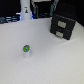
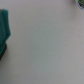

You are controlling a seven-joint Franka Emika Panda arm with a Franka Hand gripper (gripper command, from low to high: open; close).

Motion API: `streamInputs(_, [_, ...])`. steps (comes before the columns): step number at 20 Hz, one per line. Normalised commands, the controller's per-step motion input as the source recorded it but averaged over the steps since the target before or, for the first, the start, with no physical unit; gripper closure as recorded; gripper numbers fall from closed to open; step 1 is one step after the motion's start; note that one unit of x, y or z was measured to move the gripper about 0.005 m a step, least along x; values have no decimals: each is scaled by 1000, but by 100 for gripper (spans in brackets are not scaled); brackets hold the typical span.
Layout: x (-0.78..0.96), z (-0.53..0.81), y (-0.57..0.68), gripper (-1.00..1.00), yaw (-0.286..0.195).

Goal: Open the kcup holder, insert the kcup into the holder, and close the kcup holder

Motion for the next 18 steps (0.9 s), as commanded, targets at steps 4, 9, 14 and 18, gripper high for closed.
streamInputs(4, [-210, 128, 612, -100, -134])
streamInputs(9, [-259, 54, 664, -100, -177])
streamInputs(14, [-205, 2, 642, -100, -208])
streamInputs(18, [-219, -98, 639, -100, -193])
